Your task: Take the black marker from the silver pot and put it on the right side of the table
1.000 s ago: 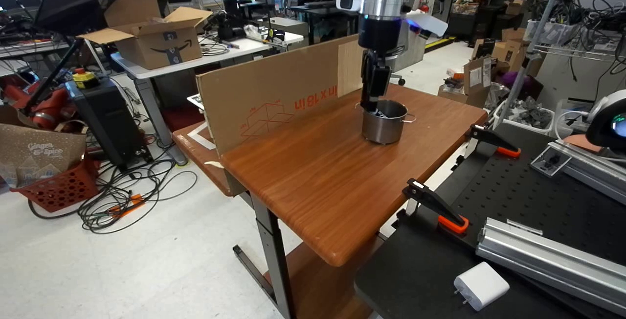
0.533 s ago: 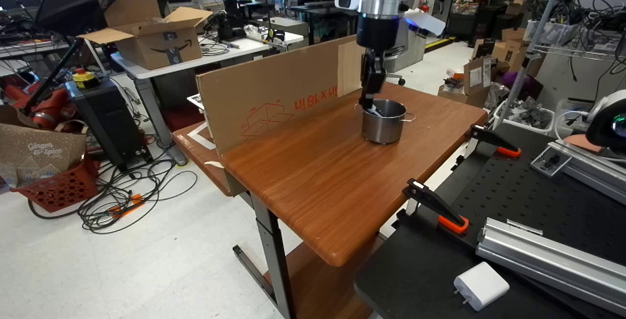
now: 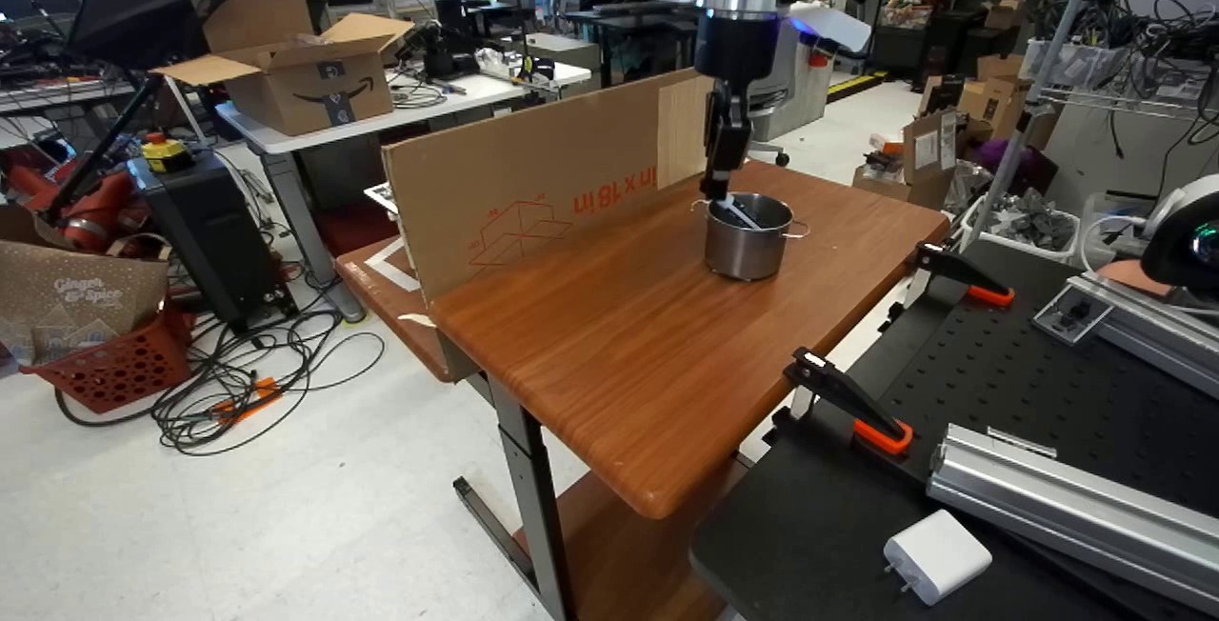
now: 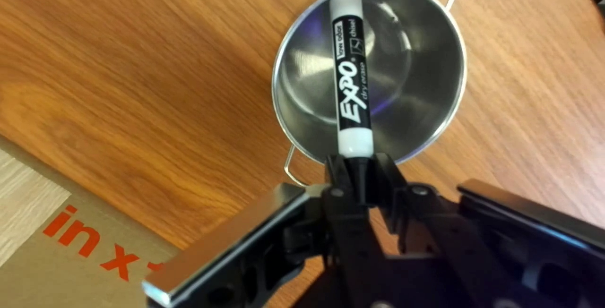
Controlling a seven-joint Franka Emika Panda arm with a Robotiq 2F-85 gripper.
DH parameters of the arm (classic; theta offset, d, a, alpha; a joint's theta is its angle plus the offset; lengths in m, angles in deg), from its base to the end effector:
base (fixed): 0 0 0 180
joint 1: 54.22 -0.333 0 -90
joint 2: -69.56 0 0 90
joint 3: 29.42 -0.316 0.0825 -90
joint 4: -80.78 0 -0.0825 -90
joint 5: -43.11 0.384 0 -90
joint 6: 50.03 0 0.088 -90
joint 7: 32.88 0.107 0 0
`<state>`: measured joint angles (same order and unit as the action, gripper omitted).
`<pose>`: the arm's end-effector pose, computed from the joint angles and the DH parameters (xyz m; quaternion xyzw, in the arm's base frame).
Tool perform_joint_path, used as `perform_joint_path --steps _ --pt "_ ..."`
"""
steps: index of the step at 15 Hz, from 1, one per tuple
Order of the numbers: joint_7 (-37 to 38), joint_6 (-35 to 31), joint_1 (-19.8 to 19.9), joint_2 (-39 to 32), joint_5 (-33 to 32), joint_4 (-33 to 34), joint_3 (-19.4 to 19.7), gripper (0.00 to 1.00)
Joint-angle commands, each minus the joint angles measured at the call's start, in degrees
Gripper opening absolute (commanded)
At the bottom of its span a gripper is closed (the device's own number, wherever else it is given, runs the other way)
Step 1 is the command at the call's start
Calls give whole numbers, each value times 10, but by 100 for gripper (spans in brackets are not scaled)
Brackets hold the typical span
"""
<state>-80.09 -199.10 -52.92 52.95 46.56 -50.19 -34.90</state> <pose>0.5344 0.0386 0.2283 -0.9123 -0.4082 -0.0232 0.0225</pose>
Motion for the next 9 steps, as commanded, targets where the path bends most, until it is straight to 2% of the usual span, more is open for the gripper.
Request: perform_joint_path --steps 1,9 --pt "22 49 3 52 -23 -16 3 5" --pt "24 135 3 139 -57 -1 41 5"
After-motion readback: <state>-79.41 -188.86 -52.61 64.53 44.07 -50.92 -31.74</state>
